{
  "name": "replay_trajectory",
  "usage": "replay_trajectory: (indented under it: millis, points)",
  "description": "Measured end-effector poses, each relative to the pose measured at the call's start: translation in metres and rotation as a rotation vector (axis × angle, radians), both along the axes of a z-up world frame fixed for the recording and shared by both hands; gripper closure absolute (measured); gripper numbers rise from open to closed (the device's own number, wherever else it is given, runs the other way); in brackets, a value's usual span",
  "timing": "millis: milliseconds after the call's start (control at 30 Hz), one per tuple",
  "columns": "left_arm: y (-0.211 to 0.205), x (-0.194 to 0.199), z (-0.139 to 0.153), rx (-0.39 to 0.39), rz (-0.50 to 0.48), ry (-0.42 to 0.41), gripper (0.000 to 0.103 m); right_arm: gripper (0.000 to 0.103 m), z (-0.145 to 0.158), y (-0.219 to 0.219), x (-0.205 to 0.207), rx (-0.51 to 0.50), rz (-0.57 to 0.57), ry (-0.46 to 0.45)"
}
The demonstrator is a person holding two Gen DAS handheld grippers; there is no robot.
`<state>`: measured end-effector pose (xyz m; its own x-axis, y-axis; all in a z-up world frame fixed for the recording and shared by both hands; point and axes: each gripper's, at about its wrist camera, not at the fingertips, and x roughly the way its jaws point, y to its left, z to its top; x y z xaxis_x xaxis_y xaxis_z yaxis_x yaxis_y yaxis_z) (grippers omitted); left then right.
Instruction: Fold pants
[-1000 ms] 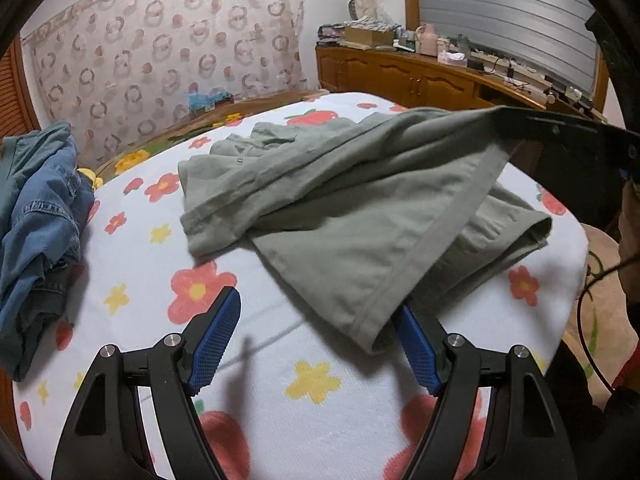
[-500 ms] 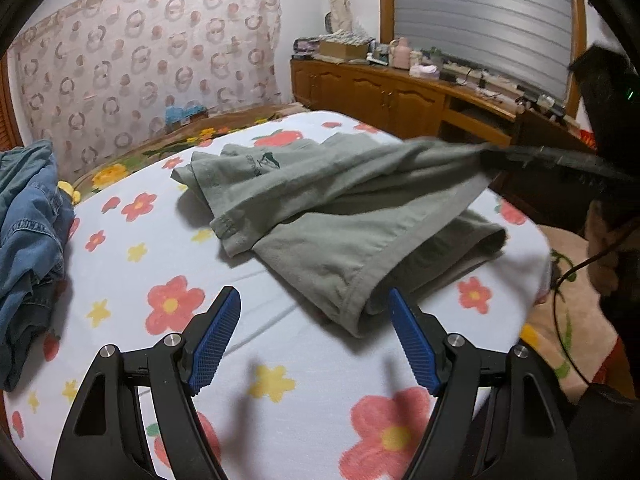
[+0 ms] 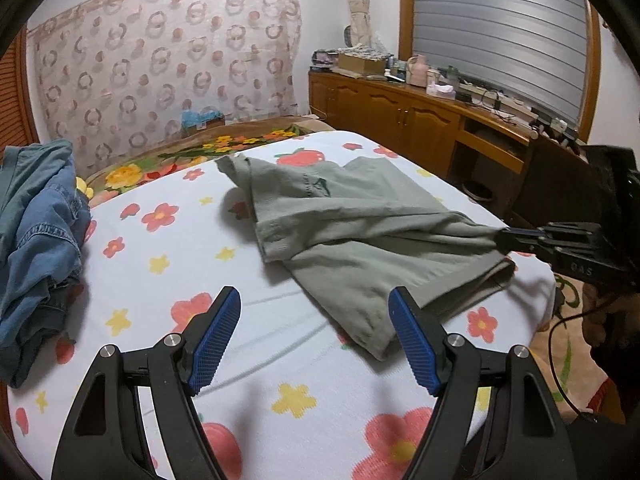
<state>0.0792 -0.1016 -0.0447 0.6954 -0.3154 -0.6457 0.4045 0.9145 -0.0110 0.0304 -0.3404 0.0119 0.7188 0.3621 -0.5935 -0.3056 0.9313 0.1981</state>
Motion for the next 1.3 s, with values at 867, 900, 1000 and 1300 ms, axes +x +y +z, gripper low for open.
replay_trajectory:
  millis: [867,900,1000,1300]
  points:
    - [0.052,0.073,-0.003,-0.006,0.095,-0.004,0.026,0.073,0.021,0.023,0.041,-0.101,0.052,-0.065]
    - [0.053,0.075,-0.005,-0.005,0.098,0.000,0.026,0.073,0.021,0.030,0.046,-0.107,0.066,-0.067]
    - [0.058,0.080,-0.012,0.003,0.112,0.009,0.026,0.073,0.022,0.052,0.062,-0.107,0.124,-0.069]
    - [0.072,0.084,-0.019,-0.006,0.132,0.003,0.026,0.073,0.011,0.100,0.101,-0.138,0.251,-0.051]
